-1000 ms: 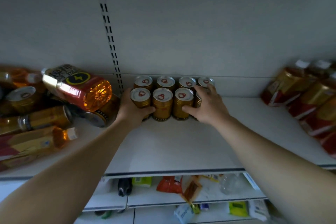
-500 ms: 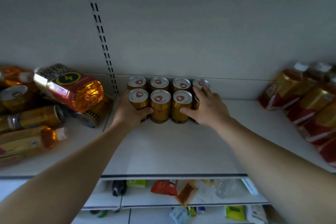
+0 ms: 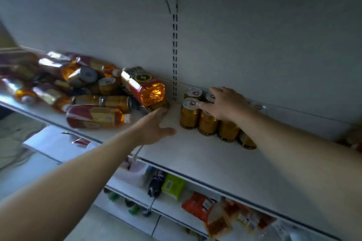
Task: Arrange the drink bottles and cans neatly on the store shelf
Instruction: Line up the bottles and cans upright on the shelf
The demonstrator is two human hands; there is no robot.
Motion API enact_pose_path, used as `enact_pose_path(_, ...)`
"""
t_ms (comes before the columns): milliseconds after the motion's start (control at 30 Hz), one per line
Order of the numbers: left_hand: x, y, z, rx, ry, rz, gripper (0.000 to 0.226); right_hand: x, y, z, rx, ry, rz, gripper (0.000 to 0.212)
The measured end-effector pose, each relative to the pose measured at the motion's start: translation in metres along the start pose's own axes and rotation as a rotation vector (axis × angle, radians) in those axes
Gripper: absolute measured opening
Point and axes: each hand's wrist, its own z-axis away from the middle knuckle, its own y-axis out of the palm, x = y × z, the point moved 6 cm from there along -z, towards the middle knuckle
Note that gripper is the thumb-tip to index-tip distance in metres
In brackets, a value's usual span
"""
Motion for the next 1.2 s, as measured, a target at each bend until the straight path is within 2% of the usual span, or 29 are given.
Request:
enact_pose_path(167, 0.058, -0.043, 0.033, -0.053, -0.068, -0.162, 0.079, 0.069, 0.0, -0.013, -0.012, -0.102, -0.05, 0.091)
enact_pose_path(333, 0.125, -0.093, 0.044, -0.091, -0.103, -0.123, 0.069, 0.146, 0.001, -0.032, -0.036, -0.154, -0.084, 0.084)
enact_pose_path(467, 0.183, -0.13, 0.044, -0.12, -0.126, -0.281, 0.08, 0.195, 0.005, -0.051, -0.073, -0.108, -0.096, 0.084)
enact_pose_path(533, 0.201, -0.143, 0.038, -0.123, -0.056, -0.367, 0.082, 0.209, 0.005, -0.059, -0.1, -0.051, -0.101, 0.085)
enact_pose_path(667, 0.21, -0.15, 0.02, -0.067, 0.105, -0.506, 0.084, 0.223, 0.009, -0.071, -0.085, 0.041, -0.09, 0.087)
enact_pose_path(867, 0.21, -0.147, -0.003, -0.025, 0.174, -0.668, 0.09, 0.227, 0.013, -0.099, -0.018, 0.106, 0.053, 0.096)
enact_pose_path(1067, 0.194, -0.134, -0.011, 0.006, 0.169, -0.668, 0.083, 0.229, 0.018, -0.134, 0.084, 0.134, -0.01, 0.11)
enact_pose_path(1200, 0.199, -0.136, -0.017, 0.006, 0.161, -0.594, 0.079, 0.232, 0.018, -0.142, 0.044, 0.12, -0.059, 0.102)
